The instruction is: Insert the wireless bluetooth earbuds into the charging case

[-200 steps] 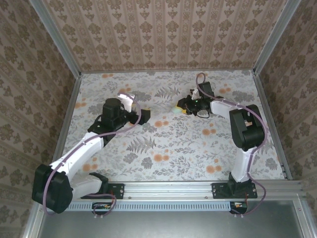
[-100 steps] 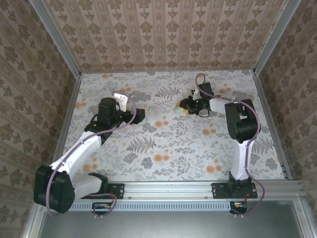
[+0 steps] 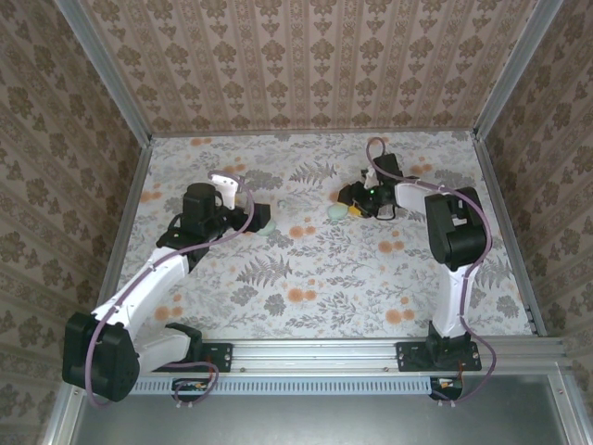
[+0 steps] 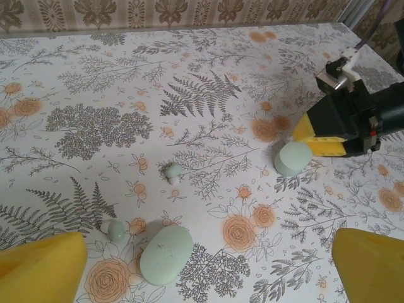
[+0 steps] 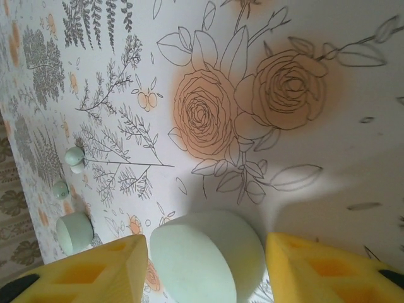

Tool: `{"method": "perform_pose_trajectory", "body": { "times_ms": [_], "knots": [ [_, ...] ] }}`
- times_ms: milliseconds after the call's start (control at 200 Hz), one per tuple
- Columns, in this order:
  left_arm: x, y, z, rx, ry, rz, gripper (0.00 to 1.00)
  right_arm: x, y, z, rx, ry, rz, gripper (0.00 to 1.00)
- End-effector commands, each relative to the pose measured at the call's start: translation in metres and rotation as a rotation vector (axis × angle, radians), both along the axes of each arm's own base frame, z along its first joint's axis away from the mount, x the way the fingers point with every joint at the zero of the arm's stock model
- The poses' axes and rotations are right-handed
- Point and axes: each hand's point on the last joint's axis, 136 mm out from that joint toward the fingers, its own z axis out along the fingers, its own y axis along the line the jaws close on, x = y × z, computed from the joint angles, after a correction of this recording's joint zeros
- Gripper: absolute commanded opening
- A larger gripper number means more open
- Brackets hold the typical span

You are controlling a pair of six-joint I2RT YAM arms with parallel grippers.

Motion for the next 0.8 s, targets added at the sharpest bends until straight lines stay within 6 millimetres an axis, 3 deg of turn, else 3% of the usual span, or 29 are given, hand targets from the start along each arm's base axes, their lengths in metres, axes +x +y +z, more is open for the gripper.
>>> {"method": "perform_pose_trajectory", "body": {
  "times_ms": [0,195,495,795],
  "knots": [
    [-0.009,0.001,-0.002,0.024,0.009,-0.035,1.0,-0.006,-0.012,0.025,-0.07,-0.048,0.002,0.53],
    [-0.016,-0.002,-0.004,0.068,0.022,-0.093,1.0,-0.018,-0.024,0.054,-0.129,-0.097,-0.015,0.53],
    [-0.016,0.002,-0.043,0.266,0.153,-0.208,0.99,-0.055,-0.037,0.097,-0.157,-0.177,-0.035,0.53],
    [0.001,0.006,-0.089,0.422,0.326,-0.285,0.91,-0.1,-0.039,0.103,-0.134,-0.177,-0.049,0.54]
  ]
}}
